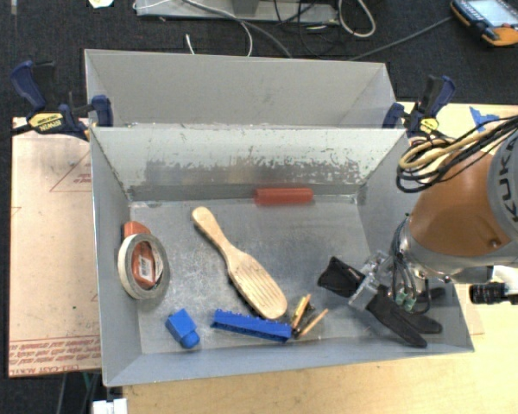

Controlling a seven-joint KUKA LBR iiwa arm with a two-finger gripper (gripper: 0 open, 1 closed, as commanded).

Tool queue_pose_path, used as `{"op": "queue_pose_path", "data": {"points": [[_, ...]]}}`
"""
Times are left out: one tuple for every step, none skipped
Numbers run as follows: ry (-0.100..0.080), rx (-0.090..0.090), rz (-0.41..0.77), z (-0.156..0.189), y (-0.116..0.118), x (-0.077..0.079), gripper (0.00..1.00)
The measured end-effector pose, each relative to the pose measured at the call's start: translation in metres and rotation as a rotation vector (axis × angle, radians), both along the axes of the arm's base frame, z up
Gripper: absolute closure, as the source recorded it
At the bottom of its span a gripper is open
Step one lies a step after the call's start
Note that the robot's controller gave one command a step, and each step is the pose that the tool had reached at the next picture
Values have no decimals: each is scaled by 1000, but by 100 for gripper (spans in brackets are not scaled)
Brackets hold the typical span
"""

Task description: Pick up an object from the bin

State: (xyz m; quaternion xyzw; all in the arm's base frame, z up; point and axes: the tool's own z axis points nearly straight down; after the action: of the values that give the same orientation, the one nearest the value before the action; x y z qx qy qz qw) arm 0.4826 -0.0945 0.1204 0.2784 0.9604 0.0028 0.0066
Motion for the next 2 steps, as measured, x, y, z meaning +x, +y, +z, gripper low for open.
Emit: {"op": "queue_pose_path", "data": {"points": [[-1, 0, 1, 23, 0, 1, 100], [-1, 1, 2, 41, 0, 1, 100]]}}
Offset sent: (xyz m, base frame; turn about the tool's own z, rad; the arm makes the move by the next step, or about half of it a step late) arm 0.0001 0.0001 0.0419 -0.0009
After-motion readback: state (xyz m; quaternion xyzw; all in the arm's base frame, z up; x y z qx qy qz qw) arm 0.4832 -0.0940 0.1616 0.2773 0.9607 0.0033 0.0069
